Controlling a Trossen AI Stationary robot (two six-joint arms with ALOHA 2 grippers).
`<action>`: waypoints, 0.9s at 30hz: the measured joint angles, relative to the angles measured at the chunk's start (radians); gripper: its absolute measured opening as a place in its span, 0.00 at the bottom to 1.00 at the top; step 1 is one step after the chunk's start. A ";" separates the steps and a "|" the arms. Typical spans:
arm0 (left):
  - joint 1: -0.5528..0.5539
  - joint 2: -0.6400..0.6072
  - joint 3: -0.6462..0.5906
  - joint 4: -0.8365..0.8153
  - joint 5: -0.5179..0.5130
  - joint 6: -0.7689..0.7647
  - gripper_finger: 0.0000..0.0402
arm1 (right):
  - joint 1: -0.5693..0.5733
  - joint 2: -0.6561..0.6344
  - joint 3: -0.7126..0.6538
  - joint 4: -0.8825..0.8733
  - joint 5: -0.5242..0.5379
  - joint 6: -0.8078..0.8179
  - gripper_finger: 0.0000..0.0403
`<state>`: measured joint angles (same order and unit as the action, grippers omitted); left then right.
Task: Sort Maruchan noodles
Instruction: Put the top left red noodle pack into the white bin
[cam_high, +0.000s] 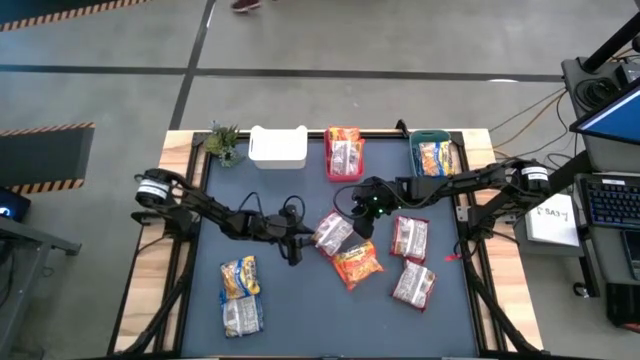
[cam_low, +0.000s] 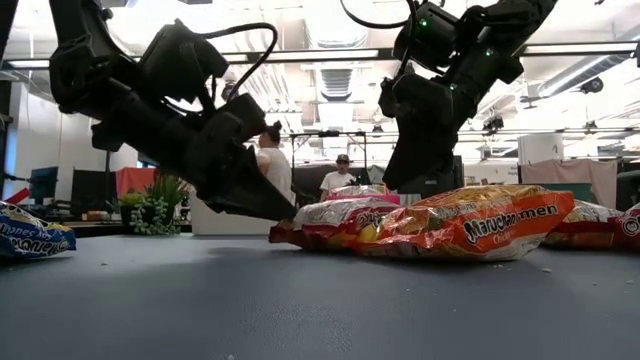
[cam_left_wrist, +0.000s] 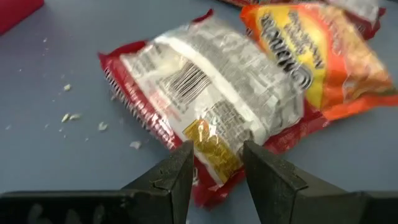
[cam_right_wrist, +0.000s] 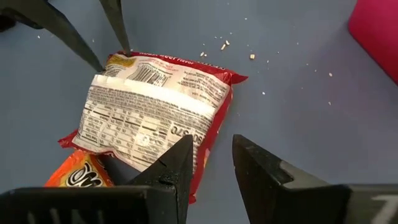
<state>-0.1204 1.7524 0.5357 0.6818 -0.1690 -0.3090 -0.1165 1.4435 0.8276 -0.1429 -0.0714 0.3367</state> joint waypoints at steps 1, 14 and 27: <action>0.000 -0.004 -0.001 -0.022 -0.005 0.001 0.31 | 0.000 0.000 0.000 0.000 0.000 0.000 0.26; 0.002 -0.007 -0.002 -0.106 -0.072 0.029 0.31 | 0.000 0.000 0.000 0.005 0.003 0.000 0.24; 0.007 -0.006 -0.002 -0.080 -0.156 0.083 0.13 | 0.000 0.000 0.000 0.044 0.021 -0.046 0.22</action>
<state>-0.1134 1.7466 0.5339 0.6018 -0.3252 -0.2259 -0.1165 1.4433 0.8276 -0.0991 -0.0505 0.2908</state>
